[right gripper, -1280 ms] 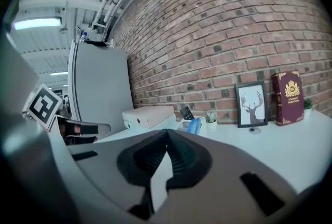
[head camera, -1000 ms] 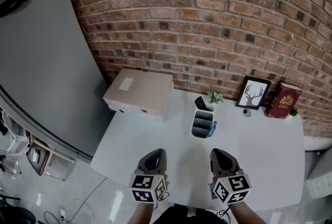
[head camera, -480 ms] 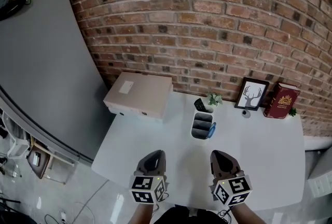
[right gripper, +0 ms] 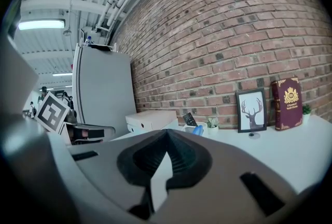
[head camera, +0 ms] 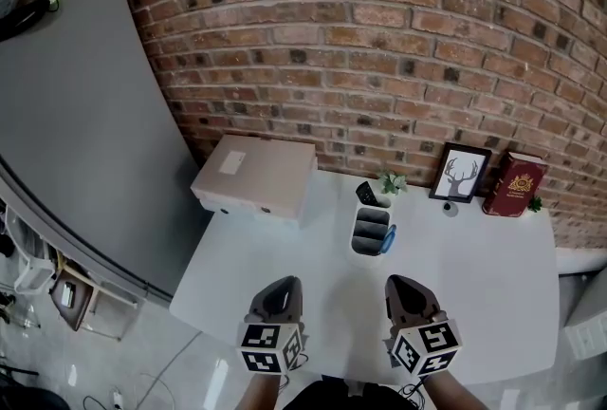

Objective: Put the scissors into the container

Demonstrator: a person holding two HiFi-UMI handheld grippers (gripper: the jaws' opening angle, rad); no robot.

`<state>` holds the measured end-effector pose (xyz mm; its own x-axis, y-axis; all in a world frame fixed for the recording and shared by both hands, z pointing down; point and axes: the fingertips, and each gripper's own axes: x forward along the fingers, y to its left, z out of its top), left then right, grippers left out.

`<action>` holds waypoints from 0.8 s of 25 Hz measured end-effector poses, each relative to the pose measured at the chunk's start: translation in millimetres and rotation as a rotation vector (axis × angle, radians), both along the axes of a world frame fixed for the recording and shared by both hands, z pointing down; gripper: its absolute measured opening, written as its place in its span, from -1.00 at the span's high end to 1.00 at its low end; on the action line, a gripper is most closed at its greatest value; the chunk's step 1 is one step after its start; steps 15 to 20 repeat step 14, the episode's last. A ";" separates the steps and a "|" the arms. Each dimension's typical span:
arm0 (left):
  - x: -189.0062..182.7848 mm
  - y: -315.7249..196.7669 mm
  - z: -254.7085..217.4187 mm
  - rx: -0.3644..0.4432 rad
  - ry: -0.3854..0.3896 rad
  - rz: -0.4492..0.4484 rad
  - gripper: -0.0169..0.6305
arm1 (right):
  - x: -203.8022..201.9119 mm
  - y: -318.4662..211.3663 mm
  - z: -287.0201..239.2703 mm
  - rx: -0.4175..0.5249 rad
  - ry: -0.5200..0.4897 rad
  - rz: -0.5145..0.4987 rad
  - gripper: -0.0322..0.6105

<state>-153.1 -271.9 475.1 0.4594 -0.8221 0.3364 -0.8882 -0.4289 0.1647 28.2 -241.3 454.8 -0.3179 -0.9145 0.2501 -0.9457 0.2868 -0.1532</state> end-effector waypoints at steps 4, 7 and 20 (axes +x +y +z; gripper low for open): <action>-1.0 -0.4 -0.3 0.001 0.000 0.000 0.87 | 0.0 -1.5 -0.4 -0.002 0.000 0.002 0.90; -2.5 -0.2 0.3 0.000 0.003 0.000 0.87 | -1.4 -1.5 0.5 -0.006 -0.003 0.002 0.90; -7.4 -3.1 2.1 0.003 0.004 -0.003 0.87 | -3.1 -5.3 6.5 -0.021 -0.012 0.015 0.90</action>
